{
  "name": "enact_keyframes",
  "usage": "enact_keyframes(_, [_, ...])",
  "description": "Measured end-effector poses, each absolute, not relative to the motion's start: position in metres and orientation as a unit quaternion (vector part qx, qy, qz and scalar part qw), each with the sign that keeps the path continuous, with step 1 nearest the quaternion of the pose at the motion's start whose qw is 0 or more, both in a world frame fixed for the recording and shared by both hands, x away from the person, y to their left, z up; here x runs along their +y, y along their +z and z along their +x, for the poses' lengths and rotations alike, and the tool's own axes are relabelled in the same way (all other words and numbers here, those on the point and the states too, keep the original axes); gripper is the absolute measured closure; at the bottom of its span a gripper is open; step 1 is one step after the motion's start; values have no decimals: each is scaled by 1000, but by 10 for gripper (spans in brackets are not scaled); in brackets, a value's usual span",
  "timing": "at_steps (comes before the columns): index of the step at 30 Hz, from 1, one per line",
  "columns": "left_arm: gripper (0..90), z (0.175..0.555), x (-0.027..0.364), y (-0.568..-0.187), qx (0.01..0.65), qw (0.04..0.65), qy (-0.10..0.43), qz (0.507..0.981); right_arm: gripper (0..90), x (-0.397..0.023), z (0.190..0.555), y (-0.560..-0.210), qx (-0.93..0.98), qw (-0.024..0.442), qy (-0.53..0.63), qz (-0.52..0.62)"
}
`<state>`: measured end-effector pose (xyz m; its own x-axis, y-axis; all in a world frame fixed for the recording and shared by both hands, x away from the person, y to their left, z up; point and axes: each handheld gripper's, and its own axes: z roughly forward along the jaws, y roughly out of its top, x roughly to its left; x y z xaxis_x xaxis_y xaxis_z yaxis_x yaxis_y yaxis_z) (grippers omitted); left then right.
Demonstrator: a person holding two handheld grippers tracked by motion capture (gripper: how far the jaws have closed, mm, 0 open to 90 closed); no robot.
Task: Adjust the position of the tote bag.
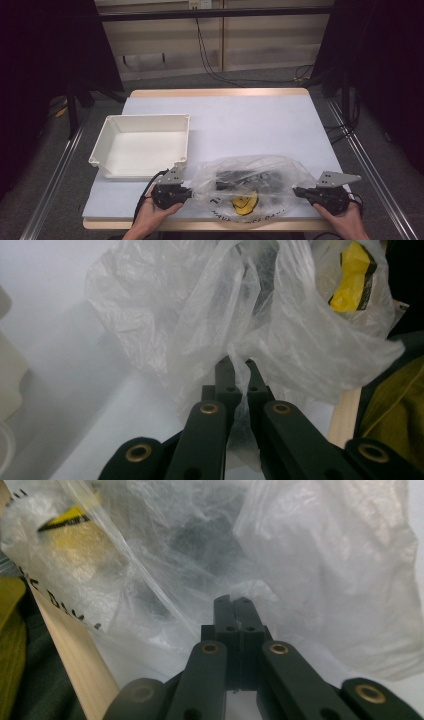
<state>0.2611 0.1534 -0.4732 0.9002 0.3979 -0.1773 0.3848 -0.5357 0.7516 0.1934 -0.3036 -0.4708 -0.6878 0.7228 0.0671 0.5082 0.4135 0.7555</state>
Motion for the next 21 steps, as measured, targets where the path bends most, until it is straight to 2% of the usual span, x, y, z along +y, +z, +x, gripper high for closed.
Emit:
enact_keyframes(13, [898, 262, 149, -478, 222, 414, 1, 883, 900, -300, 196, -477, 838, 134, 378, 369])
enact_keyframes(19, [835, 257, 152, -471, 224, 430, 4, 875, 900, -302, 192, -469, 821, 139, 417, 364])
enact_keyframes(21, [805, 256, 153, -469, 222, 436, 6, 872, 858, -302, 189, -466, 815, 146, 426, 364])
